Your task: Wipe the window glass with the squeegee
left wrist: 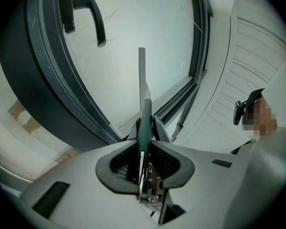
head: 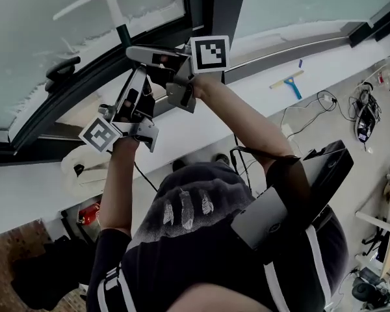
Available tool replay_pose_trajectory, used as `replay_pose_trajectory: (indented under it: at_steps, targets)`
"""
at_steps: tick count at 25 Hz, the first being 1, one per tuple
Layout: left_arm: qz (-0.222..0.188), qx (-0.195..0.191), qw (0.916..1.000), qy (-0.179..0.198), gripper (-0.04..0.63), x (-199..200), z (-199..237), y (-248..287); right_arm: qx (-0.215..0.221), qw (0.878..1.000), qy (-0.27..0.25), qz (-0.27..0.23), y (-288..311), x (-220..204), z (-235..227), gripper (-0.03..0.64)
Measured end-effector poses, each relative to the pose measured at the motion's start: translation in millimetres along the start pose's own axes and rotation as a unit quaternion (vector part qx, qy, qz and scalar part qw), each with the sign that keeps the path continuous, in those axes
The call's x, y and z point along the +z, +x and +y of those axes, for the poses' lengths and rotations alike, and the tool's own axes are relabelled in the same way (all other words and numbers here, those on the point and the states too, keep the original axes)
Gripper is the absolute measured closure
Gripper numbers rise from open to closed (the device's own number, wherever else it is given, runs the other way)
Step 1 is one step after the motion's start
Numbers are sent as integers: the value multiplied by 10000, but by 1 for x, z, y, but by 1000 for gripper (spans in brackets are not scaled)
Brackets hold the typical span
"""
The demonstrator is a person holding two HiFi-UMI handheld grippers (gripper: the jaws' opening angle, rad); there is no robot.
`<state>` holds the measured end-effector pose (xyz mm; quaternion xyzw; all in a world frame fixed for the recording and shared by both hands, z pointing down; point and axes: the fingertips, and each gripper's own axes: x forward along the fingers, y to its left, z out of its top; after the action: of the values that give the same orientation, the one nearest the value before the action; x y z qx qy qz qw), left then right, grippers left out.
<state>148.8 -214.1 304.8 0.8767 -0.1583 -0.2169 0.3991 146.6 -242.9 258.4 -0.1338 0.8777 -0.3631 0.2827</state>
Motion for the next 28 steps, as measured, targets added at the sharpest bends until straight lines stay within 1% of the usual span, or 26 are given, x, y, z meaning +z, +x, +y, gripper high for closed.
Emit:
replay_pose_trajectory:
  at_steps: [4, 8, 9, 12, 14, 17, 21, 22, 24, 25, 26, 27, 28]
  targets:
    - [35, 38, 9999, 134, 504, -11, -6, -8, -19, 9999, 19, 134, -3, -10, 3, 520]
    - [50, 175, 9993, 313, 505, -15, 20, -37, 14, 9996, 127, 238, -2, -20, 10, 520]
    - [43, 156, 9993, 337, 505, -16, 15, -39, 60, 9995, 189, 253, -1, -23, 13, 520]
    - [31, 3, 9992, 387, 505, -21, -16, -34, 234, 9985, 277, 414, -2, -35, 23, 520]
    - [106, -78, 9987, 493, 505, -28, -29, -39, 278, 9977, 38, 621, -4, -45, 30, 520]
    - [357, -212, 9964, 737, 505, -45, -42, -51, 272, 9942, -490, 913, -8, -59, 45, 518]
    - [750, -336, 9899, 1154, 505, -59, -54, -60, 448, 9901, -681, 1145, -10, -76, 60, 520]
    - [843, -322, 9869, 1335, 505, -60, -53, -61, 458, 9888, -757, 1199, -10, -78, 61, 523]
    - [1022, -245, 9776, 1822, 502, -65, -49, -64, 397, 9855, -1004, 1306, -13, -84, 62, 528]
    - [1102, -190, 9728, 2026, 473, -67, -46, -68, 348, 9844, -1111, 1321, -15, -85, 62, 528]
    - [1168, -133, 9694, 2153, 416, -69, -43, -73, 315, 9842, -1164, 1297, -17, -85, 63, 528]
    - [1211, -83, 9674, 2222, 391, -69, -41, -79, 294, 9849, -1175, 1240, -21, -84, 64, 528]
    - [1236, -41, 9656, 2286, 385, -69, -39, -85, 264, 9858, -1178, 1168, -25, -81, 65, 528]
